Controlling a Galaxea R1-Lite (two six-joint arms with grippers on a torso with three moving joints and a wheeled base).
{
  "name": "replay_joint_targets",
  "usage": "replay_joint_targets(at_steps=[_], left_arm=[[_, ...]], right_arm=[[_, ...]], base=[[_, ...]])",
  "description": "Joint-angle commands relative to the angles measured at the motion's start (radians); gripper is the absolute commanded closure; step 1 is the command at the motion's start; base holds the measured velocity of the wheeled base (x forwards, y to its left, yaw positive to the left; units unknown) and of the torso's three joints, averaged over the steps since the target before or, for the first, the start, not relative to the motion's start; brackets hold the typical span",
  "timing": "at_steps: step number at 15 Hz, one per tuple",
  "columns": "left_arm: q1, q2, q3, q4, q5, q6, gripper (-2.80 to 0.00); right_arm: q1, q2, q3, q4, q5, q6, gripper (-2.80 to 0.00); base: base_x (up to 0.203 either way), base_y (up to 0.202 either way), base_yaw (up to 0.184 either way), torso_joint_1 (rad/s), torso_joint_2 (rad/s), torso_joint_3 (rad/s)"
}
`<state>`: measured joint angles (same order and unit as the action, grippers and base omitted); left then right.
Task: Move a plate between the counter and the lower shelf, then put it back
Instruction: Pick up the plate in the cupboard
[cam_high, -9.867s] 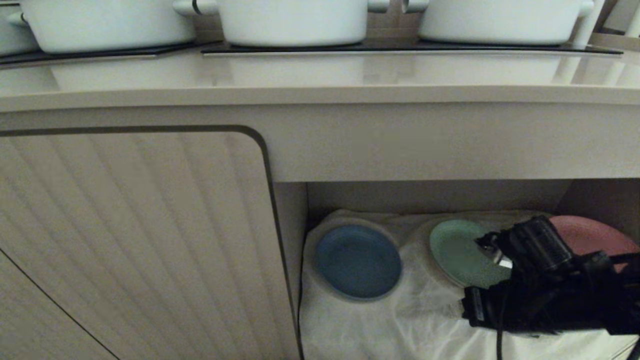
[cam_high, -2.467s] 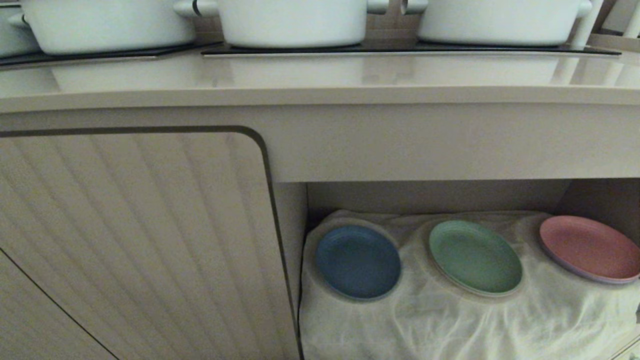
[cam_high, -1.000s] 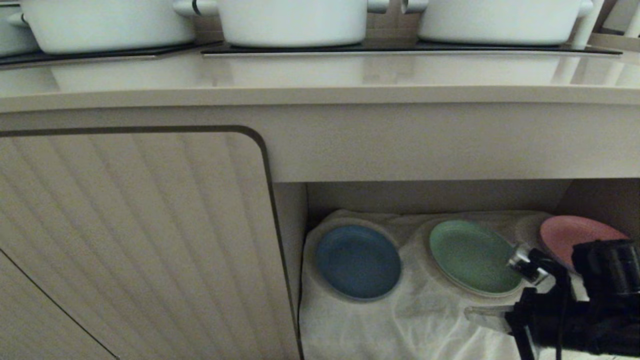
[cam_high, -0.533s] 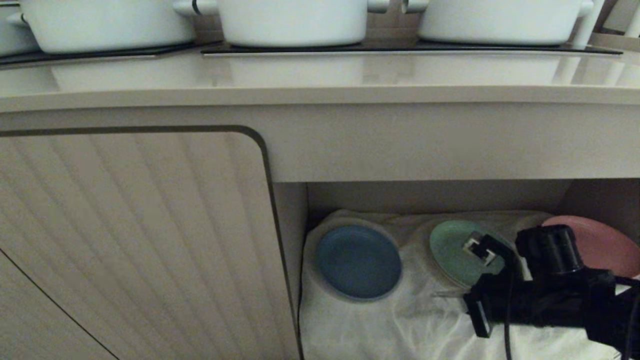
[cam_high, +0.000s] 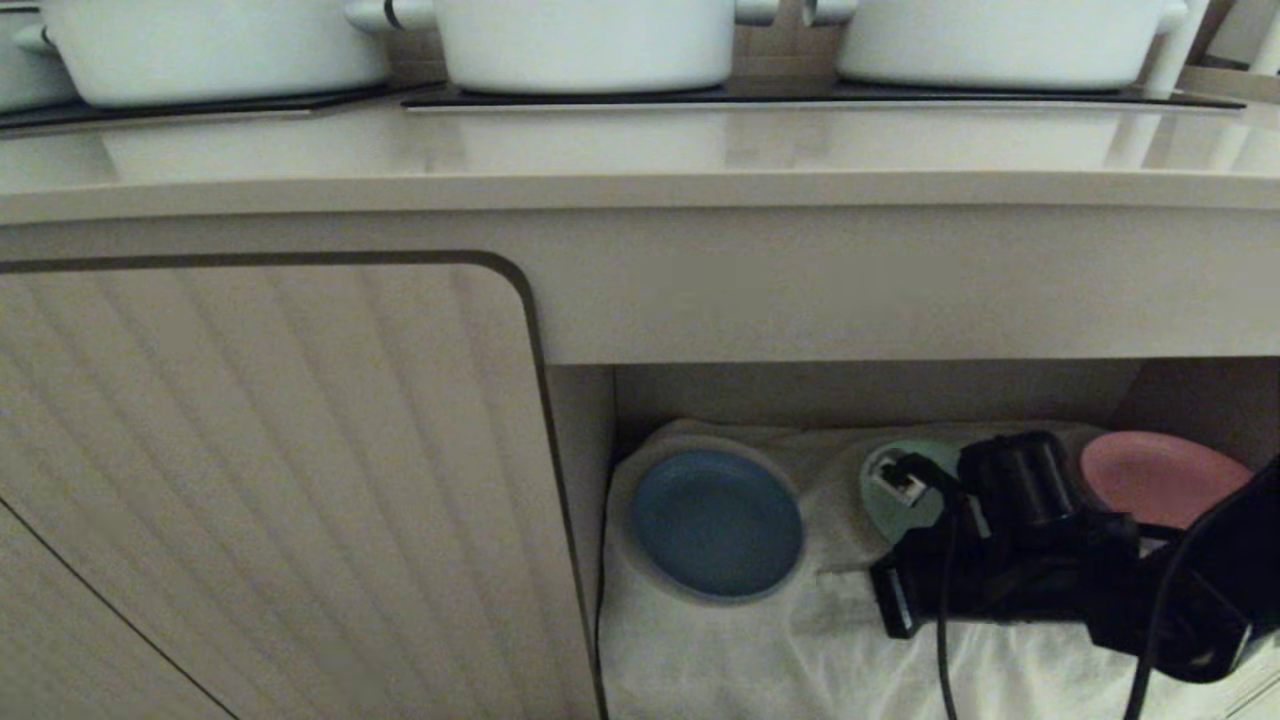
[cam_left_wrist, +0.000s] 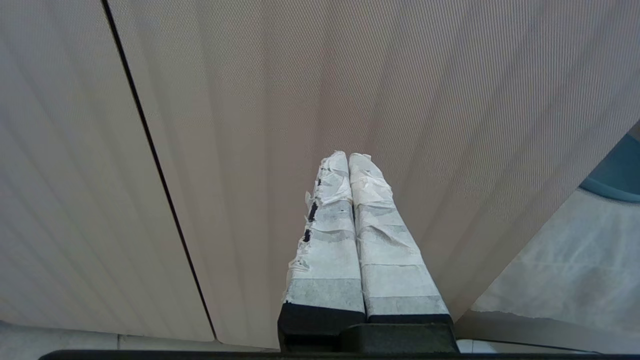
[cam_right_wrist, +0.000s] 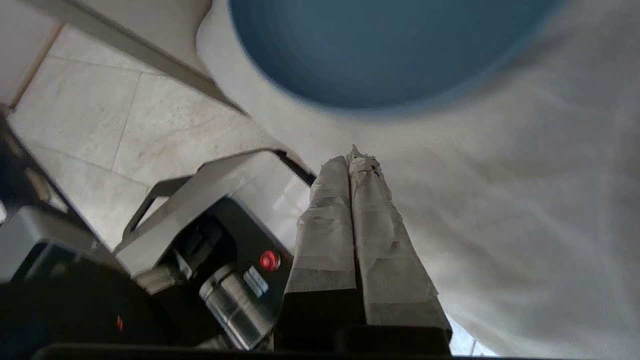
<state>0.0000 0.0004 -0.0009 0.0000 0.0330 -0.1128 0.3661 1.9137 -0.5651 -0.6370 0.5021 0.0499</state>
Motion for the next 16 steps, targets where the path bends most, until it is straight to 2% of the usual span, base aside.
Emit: replay_joint_targets(at_steps=[1, 3, 8, 11, 16], left_arm=[[0.000, 0.000, -0.001, 0.000, 0.001, -0.001, 0.00], [0.000, 0.000, 0.000, 0.000, 0.001, -0.001, 0.00], [0.000, 0.000, 0.000, 0.000, 0.001, -0.001, 0.00], [0.000, 0.000, 0.001, 0.000, 0.001, -0.001, 0.00], [0.000, 0.000, 0.000, 0.000, 0.001, -0.001, 0.00]], right_arm=[[0.024, 0.037, -0.055, -0.001, -0.025, 0.029, 0.00], [0.034, 0.060, -0.091, 0.046, -0.097, 0.048, 0.00], [0.034, 0.091, -0.142, 0.112, -0.222, 0.100, 0.00], [0.034, 0.091, -0.173, 0.139, -0.231, 0.154, 0.00], [0.039, 0.096, -0.184, 0.149, -0.235, 0.159, 0.00]], base=[[0.000, 0.000, 0.000, 0.000, 0.00, 0.000], [0.000, 0.000, 0.000, 0.000, 0.00, 0.000], [0.000, 0.000, 0.000, 0.000, 0.00, 0.000], [0.000, 0.000, 0.000, 0.000, 0.00, 0.000], [0.000, 0.000, 0.000, 0.000, 0.00, 0.000]])
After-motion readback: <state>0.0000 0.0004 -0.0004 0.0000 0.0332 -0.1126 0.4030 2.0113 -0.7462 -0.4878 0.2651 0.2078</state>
